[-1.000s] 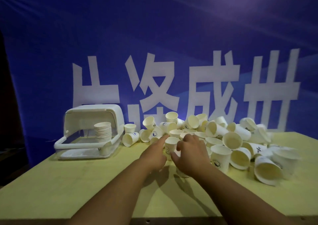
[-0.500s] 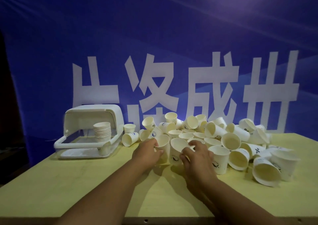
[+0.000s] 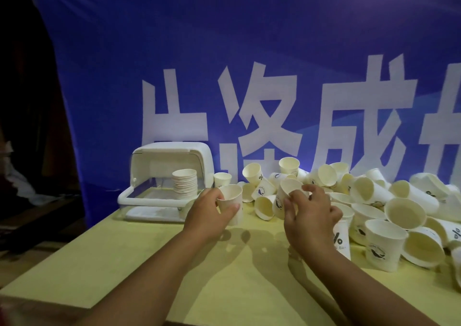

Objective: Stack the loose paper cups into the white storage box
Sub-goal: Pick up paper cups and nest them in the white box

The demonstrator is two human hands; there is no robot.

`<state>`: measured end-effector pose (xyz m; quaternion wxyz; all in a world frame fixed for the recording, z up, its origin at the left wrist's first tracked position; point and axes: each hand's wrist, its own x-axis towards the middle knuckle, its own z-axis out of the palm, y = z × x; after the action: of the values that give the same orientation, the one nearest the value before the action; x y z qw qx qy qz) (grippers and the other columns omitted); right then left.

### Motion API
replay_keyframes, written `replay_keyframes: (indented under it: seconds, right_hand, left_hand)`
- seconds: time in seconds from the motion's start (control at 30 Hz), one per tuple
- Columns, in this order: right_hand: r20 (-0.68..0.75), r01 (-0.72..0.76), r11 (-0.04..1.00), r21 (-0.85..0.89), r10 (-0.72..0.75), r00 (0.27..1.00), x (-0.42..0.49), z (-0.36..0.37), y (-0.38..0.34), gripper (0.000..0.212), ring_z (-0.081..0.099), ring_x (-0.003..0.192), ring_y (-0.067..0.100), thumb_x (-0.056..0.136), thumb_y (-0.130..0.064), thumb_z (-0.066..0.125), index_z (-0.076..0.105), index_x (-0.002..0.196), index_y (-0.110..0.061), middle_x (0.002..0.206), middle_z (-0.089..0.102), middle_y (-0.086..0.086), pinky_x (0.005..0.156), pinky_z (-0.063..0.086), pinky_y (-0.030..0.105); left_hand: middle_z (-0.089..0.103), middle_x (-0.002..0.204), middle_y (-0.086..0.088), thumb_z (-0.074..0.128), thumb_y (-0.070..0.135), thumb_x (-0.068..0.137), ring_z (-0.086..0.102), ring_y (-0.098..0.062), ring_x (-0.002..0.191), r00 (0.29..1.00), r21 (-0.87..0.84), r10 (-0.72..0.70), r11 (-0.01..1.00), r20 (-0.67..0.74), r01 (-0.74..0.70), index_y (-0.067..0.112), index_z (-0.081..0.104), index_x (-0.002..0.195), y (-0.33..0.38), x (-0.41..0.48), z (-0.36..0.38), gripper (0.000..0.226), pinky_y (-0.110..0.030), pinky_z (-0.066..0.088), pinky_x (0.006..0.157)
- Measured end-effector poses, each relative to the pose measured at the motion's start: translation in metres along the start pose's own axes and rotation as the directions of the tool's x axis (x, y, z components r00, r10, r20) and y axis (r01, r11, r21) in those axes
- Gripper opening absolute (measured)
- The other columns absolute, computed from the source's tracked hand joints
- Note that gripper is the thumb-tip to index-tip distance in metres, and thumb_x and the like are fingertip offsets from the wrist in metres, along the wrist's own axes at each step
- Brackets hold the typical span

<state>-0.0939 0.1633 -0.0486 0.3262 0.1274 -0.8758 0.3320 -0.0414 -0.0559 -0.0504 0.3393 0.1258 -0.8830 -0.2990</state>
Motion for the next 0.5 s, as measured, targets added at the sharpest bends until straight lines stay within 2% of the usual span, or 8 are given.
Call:
replay_keyframes:
  seconds: [0.07,0.2,0.3,0.43,0.5]
  right_hand:
    - [-0.022,0.033,0.999,0.030,-0.032,0.999,0.002,0.007,-0.011,0.016,0.039,0.126,0.022,0.099,-0.037,0.057,0.068,0.107,-0.030,0.138,0.047,0.001,0.105,0.025,0.045]
    - [0.034,0.045,0.988,0.145,-0.051,0.998,0.016,0.030,-0.033,0.016,0.039,0.124,0.017,0.100,-0.037,0.056,0.066,0.111,-0.030,0.135,0.047,-0.004,0.102,0.022,0.037]
    - [0.078,0.066,0.972,0.227,-0.085,0.993,0.033,0.054,-0.050,0.014,0.042,0.117,0.018,0.101,-0.038,0.052,0.062,0.107,-0.030,0.128,0.048,-0.007,0.098,0.024,0.033]
    - [0.064,0.111,0.942,0.316,-0.138,0.988,0.053,0.083,-0.074,0.019,0.041,0.103,0.015,0.104,-0.037,0.047,0.061,0.112,-0.026,0.113,0.045,-0.012,0.095,0.029,0.032]
    - [0.066,0.122,0.928,0.351,-0.154,0.986,0.063,0.097,-0.088,0.021,0.043,0.103,0.016,0.104,-0.036,0.046,0.060,0.114,-0.025,0.111,0.045,-0.011,0.094,0.031,0.033]
  left_hand:
    - [0.054,0.096,0.013,0.070,0.055,0.086,0.056,-0.012,0.086,0.999,-0.022,-0.017,1.000,-0.043,0.016,0.029,0.048,0.085,-0.007,0.008,-0.004,0.034,-0.036,0.052,0.073]
    - [0.055,0.091,0.010,0.074,0.056,0.081,0.056,-0.015,0.081,0.986,-0.099,-0.025,0.995,-0.166,0.008,0.030,0.045,0.088,-0.018,0.027,-0.018,0.040,-0.041,0.055,0.067]
    - [0.058,0.096,0.010,0.081,0.049,0.079,0.059,-0.015,0.085,0.971,-0.179,-0.024,0.984,-0.238,-0.020,0.033,0.045,0.103,-0.024,0.042,-0.033,0.045,-0.040,0.056,0.069]
    - [0.061,0.105,0.012,0.084,0.038,0.080,0.062,-0.010,0.092,0.938,-0.306,-0.043,0.950,-0.345,-0.069,0.031,0.046,0.118,-0.035,0.068,-0.053,0.054,-0.031,0.053,0.069]
    - [0.061,0.111,0.014,0.085,0.035,0.081,0.062,-0.009,0.098,0.924,-0.347,-0.054,0.934,-0.379,-0.088,0.031,0.047,0.126,-0.043,0.080,-0.061,0.058,-0.026,0.051,0.072]
